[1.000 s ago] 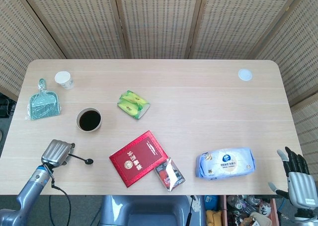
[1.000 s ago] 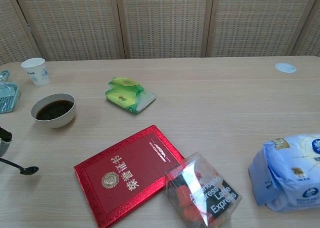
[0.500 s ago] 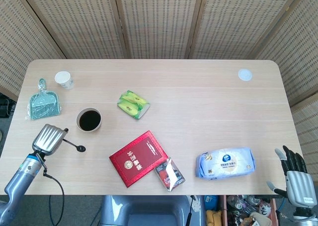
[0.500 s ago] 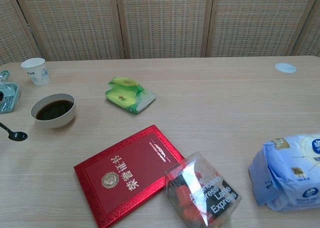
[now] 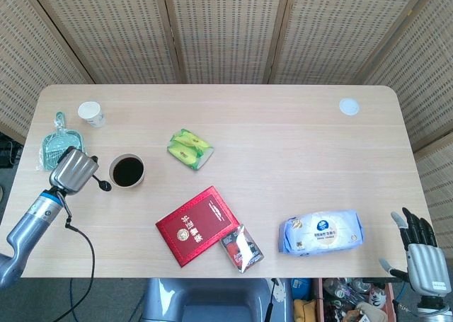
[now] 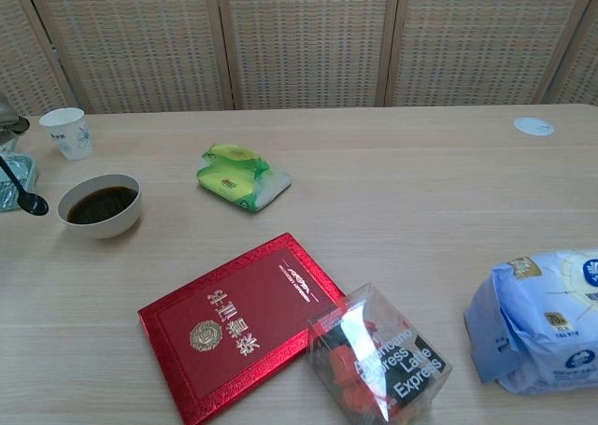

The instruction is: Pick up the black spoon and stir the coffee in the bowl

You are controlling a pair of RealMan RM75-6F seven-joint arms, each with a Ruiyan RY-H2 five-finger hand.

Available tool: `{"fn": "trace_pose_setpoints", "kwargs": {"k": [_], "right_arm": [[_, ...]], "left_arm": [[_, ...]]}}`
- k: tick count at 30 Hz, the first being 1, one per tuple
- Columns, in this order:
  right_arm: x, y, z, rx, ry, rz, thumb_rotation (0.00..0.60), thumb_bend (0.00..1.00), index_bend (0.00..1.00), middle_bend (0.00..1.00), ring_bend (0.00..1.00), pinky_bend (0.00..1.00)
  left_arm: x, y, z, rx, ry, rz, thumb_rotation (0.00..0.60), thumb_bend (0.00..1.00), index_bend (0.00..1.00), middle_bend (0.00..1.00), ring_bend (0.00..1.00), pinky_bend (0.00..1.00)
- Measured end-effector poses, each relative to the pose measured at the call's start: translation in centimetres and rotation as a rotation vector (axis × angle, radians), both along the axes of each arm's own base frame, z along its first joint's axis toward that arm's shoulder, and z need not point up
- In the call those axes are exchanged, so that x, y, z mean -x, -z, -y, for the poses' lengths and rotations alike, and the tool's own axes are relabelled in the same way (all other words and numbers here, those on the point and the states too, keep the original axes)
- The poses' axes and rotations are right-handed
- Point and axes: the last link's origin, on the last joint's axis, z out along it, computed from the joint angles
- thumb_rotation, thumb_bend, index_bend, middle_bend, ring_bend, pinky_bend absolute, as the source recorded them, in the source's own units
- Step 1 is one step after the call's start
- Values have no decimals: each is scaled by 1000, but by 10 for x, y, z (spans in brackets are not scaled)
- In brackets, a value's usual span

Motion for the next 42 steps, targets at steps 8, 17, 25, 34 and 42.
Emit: {"fn": "trace_pose_setpoints", "kwargs": {"k": [8, 17, 25, 34, 42], "right_arm": [[2, 0, -1, 2, 12, -1, 600, 235, 0, 0, 0, 0], [5, 0, 0, 4, 32, -5, 600, 235, 0, 0, 0, 0], [6, 0, 1, 2, 43, -9, 600, 236, 0, 0, 0, 0], [10, 0, 1, 1, 56, -8, 600, 236, 0, 0, 0, 0], [12, -1, 0, 6, 67, -6, 600, 236, 0, 0, 0, 0]], "left_arm": [[-7, 14, -26, -6, 51, -104, 600, 445, 663, 784, 710, 740], [-18, 40, -49, -7, 71, -166, 600, 445, 665, 784, 710, 740], [-27, 65, -56, 14, 90, -198, 600, 445, 666, 784, 710, 740], [-36, 86, -51, 51, 118, -199, 600, 445, 668, 784, 710, 740], [-47, 93, -58, 41, 116, -179, 600, 445, 667, 784, 710, 740]]}}
